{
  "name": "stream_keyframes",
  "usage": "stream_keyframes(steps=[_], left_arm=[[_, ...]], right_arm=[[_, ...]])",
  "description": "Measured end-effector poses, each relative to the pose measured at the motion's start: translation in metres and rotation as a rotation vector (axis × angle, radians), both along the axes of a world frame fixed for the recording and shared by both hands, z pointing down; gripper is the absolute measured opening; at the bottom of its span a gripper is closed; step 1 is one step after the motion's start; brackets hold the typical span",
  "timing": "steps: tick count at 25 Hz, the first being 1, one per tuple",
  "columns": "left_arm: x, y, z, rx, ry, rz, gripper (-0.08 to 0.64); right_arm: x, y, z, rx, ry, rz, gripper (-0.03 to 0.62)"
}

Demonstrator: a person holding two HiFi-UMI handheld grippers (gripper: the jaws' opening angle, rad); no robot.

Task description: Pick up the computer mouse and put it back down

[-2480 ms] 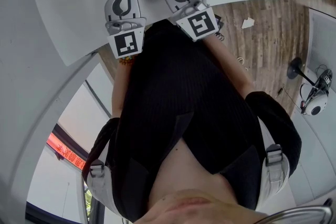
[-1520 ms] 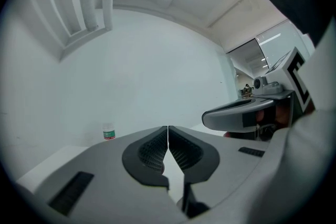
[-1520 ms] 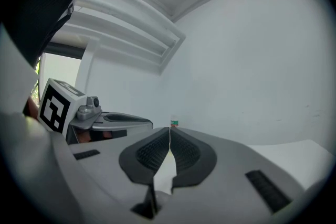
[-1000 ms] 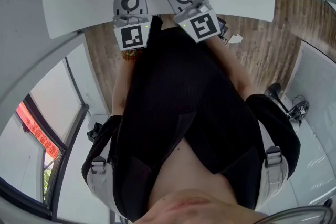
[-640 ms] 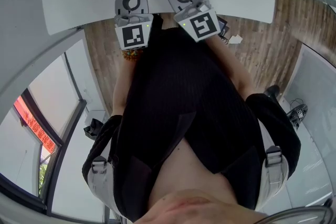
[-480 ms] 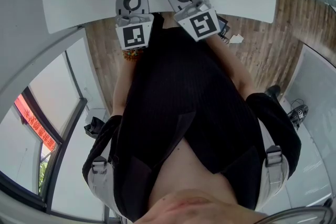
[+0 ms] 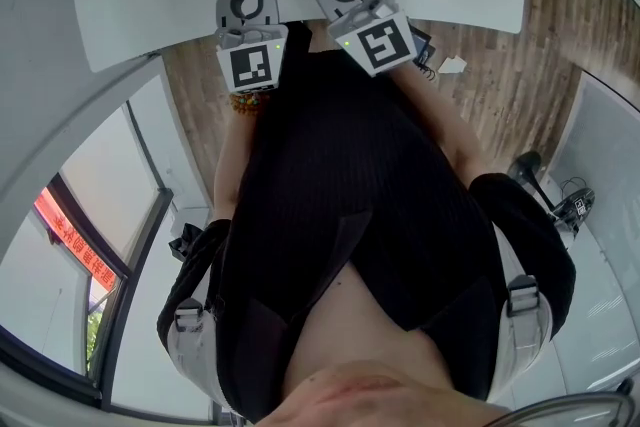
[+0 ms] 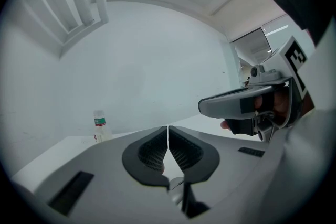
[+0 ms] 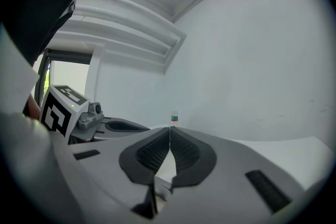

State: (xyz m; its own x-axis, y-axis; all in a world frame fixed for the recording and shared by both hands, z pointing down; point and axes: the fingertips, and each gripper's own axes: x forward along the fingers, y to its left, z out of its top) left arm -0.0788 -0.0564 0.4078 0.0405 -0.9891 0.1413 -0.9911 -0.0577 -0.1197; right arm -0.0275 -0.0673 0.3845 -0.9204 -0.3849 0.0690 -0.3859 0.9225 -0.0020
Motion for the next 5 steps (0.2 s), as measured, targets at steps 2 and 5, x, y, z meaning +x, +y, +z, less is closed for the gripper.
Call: stream_keyframes(steps=[2, 5], left_arm=[[-0.002, -0.0002, 0.0004, -0.001, 0.006, 0.003, 0.017], [-0.0084, 0.0003, 0.0002, -0.004, 0.011, 0.0, 0.017]], right_arm=[[-0.0018, 0.0, 0.0015, -0.001, 0.011, 0.002, 0.028], [-0.0088, -0.0002, 0.0029, -0.006, 0.019, -0.001, 0.028]])
